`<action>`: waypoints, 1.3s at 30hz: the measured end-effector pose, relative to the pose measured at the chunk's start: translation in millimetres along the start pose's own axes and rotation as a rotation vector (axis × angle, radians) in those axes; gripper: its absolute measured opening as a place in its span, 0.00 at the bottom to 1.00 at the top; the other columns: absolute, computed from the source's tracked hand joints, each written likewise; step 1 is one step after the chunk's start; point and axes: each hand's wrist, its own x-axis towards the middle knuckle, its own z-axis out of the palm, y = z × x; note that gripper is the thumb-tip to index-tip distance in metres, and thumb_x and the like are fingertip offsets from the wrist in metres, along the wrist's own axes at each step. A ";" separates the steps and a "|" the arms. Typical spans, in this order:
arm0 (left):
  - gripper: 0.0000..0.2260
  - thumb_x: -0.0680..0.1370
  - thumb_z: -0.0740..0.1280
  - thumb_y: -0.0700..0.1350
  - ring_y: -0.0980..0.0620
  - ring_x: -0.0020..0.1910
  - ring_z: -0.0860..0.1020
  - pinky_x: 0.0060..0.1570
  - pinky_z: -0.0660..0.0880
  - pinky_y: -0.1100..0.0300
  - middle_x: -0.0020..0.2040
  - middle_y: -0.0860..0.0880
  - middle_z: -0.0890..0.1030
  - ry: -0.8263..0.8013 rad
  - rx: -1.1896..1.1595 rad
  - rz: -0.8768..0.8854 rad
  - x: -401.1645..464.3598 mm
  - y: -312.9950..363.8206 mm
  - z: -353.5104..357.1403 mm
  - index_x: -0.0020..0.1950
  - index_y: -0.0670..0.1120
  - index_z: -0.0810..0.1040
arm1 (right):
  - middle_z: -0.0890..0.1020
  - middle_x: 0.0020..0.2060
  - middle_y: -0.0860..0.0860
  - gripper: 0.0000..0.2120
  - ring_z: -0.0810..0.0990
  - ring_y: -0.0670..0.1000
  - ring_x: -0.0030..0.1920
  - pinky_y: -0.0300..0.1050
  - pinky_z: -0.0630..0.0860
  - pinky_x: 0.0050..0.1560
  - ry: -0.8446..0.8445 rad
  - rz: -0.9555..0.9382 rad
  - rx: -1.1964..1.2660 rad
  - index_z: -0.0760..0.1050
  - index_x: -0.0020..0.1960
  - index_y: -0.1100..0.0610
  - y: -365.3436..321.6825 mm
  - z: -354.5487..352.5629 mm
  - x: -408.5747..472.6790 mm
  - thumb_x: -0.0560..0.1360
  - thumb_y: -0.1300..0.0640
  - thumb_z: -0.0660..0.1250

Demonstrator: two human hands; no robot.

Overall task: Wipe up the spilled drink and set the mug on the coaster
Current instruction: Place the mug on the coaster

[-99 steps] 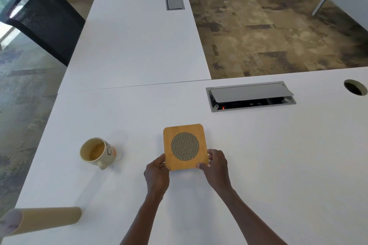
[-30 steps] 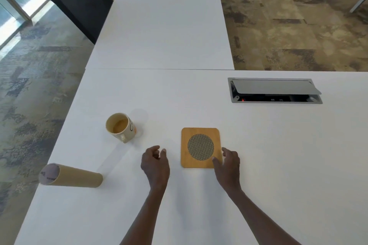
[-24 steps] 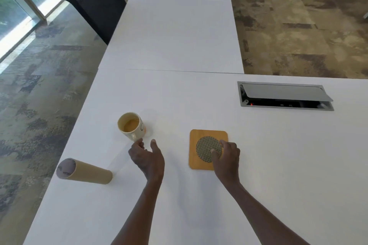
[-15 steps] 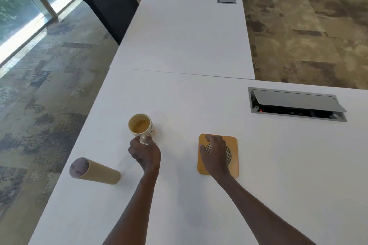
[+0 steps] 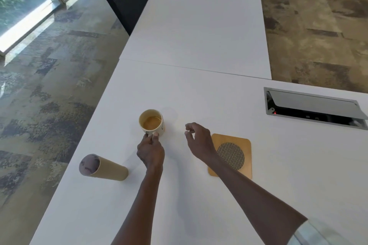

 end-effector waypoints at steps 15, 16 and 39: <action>0.15 0.80 0.70 0.43 0.49 0.70 0.76 0.67 0.71 0.55 0.73 0.49 0.76 -0.021 -0.275 -0.095 1.6 -8.5 -2.7 0.64 0.39 0.81 | 0.81 0.62 0.55 0.16 0.79 0.52 0.63 0.44 0.74 0.65 -0.167 0.015 0.042 0.76 0.66 0.60 -11.4 16.6 12.3 0.79 0.59 0.64; 0.14 0.80 0.70 0.43 0.49 0.70 0.76 0.67 0.72 0.55 0.73 0.49 0.76 -0.021 -0.274 -0.087 0.4 -8.8 -3.0 0.64 0.38 0.82 | 0.80 0.63 0.55 0.17 0.78 0.52 0.65 0.45 0.73 0.65 -0.186 0.015 0.048 0.75 0.67 0.60 -11.4 16.3 12.8 0.79 0.59 0.63; 0.11 0.80 0.69 0.39 0.71 0.34 0.79 0.45 0.75 0.58 0.71 0.49 0.77 -0.314 -0.044 0.166 -110.2 0.3 26.5 0.39 0.35 0.80 | 0.84 0.55 0.47 0.25 0.81 0.45 0.57 0.47 0.78 0.59 -0.043 0.024 0.181 0.78 0.63 0.53 31.6 -75.3 -28.2 0.75 0.72 0.54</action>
